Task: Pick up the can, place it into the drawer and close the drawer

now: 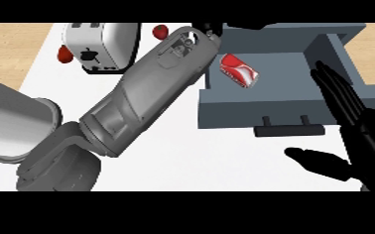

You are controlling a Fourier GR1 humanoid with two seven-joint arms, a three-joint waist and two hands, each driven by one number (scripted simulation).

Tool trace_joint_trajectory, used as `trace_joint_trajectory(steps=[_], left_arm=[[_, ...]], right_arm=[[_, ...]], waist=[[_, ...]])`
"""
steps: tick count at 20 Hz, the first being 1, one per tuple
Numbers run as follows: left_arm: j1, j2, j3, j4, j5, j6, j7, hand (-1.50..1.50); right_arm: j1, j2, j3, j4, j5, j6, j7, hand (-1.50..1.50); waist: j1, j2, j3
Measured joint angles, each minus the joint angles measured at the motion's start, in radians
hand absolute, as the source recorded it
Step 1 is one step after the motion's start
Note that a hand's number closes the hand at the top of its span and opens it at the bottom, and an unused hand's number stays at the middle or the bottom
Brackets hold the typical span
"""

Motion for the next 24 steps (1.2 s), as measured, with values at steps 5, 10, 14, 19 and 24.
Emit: trace_joint_trajectory(steps=[5, 10, 14, 19, 24], left_arm=[[0.006, 0.022, 0.010, -0.033, -0.017, -0.005, 0.031, -1.50], [0.039, 0.080, 0.004, -0.110, -0.052, -0.007, 0.090, -1.50], [0.072, 0.149, -0.010, -0.199, -0.079, -0.016, 0.159, -1.50], [0.135, 0.226, -0.018, -0.316, -0.102, -0.027, 0.217, -1.50], [0.194, 0.290, -0.028, -0.422, -0.124, -0.025, 0.260, -1.50]], right_arm=[[-0.057, 0.011, 0.061, 0.162, 0.174, -0.071, 0.012, -1.50], [-0.110, 0.068, 0.075, 0.347, 0.261, -0.205, -0.009, -1.50], [-0.168, 0.085, 0.047, 0.491, 0.288, -0.297, -0.049, -1.50], [-0.260, 0.088, 0.010, 0.650, 0.333, -0.389, -0.077, -1.50], [-0.359, 0.084, -0.026, 0.806, 0.380, -0.464, -0.089, -1.50]], waist=[[0.030, -0.007, 0.000], [0.045, -0.012, 0.000], [0.056, -0.021, -0.007], [0.067, -0.030, -0.018], [0.078, -0.034, -0.023]])
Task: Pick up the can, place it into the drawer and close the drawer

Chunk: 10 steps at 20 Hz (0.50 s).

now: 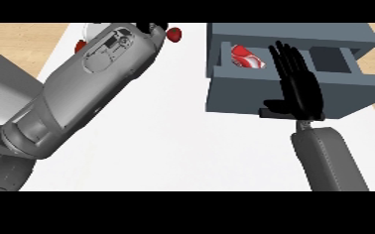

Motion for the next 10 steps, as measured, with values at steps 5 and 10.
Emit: trace_joint_trajectory(steps=[5, 10], left_arm=[[0.041, 0.054, -0.005, -0.085, -0.012, -0.009, 0.046, -1.50], [0.098, 0.105, -0.004, -0.167, -0.020, -0.018, 0.078, -1.50]], right_arm=[[-0.095, -0.004, -0.035, 0.154, 0.053, -0.091, -0.004, -1.50], [-0.204, -0.001, -0.085, 0.307, 0.070, -0.178, 0.000, -1.50]], waist=[[0.009, 0.001, -0.002], [0.013, 0.007, 0.001]])
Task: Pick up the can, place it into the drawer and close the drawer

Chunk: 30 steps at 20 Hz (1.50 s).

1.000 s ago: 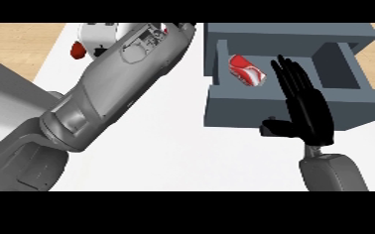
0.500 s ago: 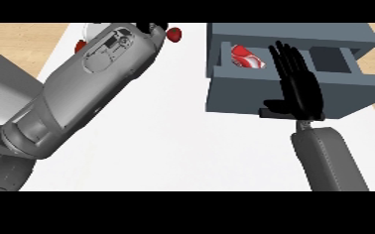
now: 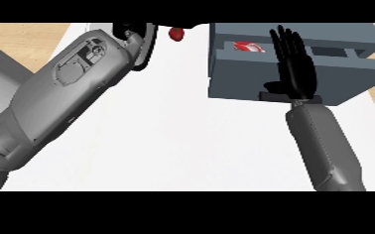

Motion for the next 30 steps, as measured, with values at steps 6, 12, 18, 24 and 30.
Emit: trace_joint_trajectory(steps=[6, 12, 18, 24, 30], left_arm=[[0.079, 0.061, 0.003, -0.095, -0.013, -0.013, 0.023, -1.50], [0.155, 0.090, 0.004, -0.184, -0.037, -0.003, 0.036, -1.50], [0.240, 0.127, 0.007, -0.270, -0.056, -0.007, 0.031, -1.50], [0.283, 0.138, 0.021, -0.305, -0.070, -0.020, 0.019, -1.50], [0.329, 0.131, 0.014, -0.346, -0.093, -0.011, 0.012, -1.50]], right_arm=[[-0.138, -0.007, -0.056, 0.203, 0.010, -0.093, -0.008, -1.50], [-0.270, -0.005, -0.102, 0.396, 0.014, -0.177, -0.001, -1.50], [-0.382, -0.024, -0.130, 0.526, 0.019, -0.195, 0.008, -1.50], [-0.453, -0.041, -0.150, 0.620, 0.020, -0.191, 0.002, -1.50], [-0.486, -0.047, -0.182, 0.668, -0.012, -0.176, -0.057, -1.50]], waist=[[0.008, 0.011, 0.007], [0.010, 0.022, 0.016], [0.016, 0.027, 0.019], [0.014, 0.035, 0.019], [0.011, 0.038, 0.022]])
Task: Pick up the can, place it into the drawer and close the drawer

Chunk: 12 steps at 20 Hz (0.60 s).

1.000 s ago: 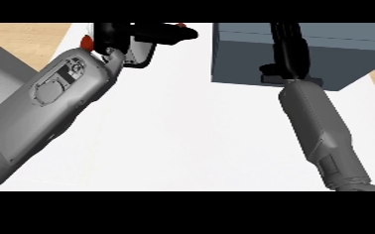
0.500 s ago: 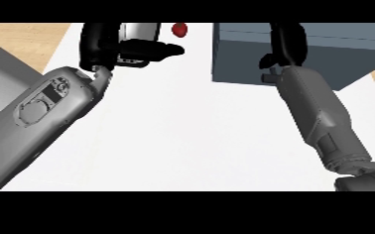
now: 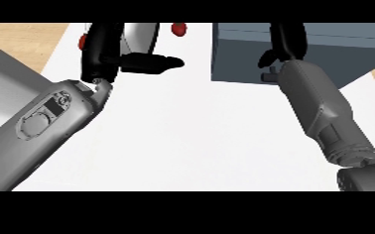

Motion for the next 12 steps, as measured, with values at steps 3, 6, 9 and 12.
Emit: trace_joint_trajectory(steps=[3, 6, 9, 12], left_arm=[[0.018, 0.006, 0.009, -0.016, -0.001, -0.003, -0.006, -1.50], [0.034, 0.009, 0.018, -0.019, -0.003, -0.007, -0.015, -1.50], [0.059, 0.022, 0.029, -0.034, -0.001, -0.012, -0.019, -1.50], [0.082, 0.029, 0.032, -0.046, -0.008, -0.012, -0.026, -1.50]], right_arm=[[-0.007, 0.004, -0.042, -0.006, -0.053, 0.017, -0.073, -1.50], [-0.020, 0.011, -0.094, -0.013, -0.117, 0.049, -0.137, -1.50], [-0.028, 0.019, -0.146, -0.020, -0.181, 0.085, -0.201, -1.50], [-0.038, 0.037, -0.200, -0.027, -0.247, 0.121, -0.257, -1.50]], waist=[[-0.004, 0.001, 0.001], [-0.010, 0.004, 0.004], [-0.012, 0.004, 0.005], [-0.016, 0.005, 0.006]])
